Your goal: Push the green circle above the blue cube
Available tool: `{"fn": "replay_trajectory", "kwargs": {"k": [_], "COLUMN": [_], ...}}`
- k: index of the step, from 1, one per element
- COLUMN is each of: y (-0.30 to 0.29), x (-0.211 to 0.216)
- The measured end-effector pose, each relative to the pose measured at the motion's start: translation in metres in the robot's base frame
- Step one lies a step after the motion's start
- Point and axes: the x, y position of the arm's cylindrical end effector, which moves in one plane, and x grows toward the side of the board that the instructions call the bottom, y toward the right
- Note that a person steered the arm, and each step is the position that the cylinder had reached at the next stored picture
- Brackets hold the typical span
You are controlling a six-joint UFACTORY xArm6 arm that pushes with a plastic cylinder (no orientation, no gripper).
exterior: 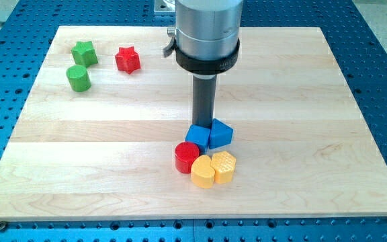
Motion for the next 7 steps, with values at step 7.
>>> {"fn": "replay_trajectory", "kwargs": {"k": [7], "y": [-0.244], "x": [-0.043]}}
